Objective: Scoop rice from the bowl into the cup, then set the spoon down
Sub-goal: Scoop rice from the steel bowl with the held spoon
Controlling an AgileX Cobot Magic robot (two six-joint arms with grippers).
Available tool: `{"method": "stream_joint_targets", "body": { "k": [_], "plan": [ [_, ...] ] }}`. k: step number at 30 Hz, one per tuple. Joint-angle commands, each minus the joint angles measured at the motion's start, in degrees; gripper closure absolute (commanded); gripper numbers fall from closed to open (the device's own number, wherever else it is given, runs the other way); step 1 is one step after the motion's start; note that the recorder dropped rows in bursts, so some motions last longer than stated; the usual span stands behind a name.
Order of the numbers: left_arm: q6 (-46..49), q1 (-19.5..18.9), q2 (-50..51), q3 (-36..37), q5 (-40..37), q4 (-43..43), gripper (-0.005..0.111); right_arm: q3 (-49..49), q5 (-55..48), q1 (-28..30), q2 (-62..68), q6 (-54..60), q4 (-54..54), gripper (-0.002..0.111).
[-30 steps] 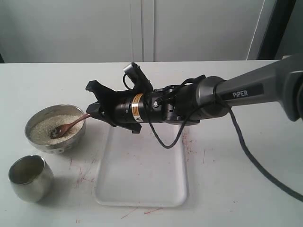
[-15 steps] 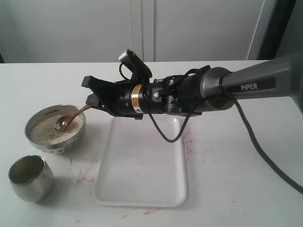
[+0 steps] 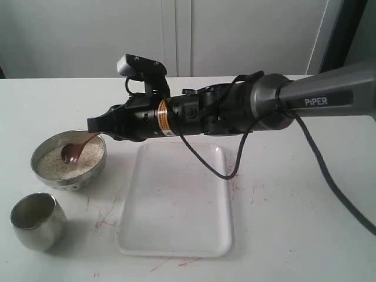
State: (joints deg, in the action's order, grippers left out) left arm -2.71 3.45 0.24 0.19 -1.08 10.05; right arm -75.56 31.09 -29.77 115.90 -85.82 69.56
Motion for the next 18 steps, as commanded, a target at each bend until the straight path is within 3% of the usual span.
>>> {"method": "stream_joint_targets", "body": {
  "k": [1, 6, 18],
  "plan": [
    [-0.1, 0.0, -0.2, -0.2, -0.3, 0.5, 0.092, -0.6, 0.4, 0.0, -1.4, 4.6, 0.9, 0.108],
    [-0.1, 0.0, -0.2, -0.2, -0.3, 0.5, 0.092, -0.6, -5.1, 0.0, -2.1, 4.6, 1.3, 0.108],
    [-0.1, 0.0, -0.2, -0.2, -0.3, 0.5, 0.092, -0.6, -7.3, -1.2, -2.0, 2.3, 4.7, 0.108]
  ]
}}
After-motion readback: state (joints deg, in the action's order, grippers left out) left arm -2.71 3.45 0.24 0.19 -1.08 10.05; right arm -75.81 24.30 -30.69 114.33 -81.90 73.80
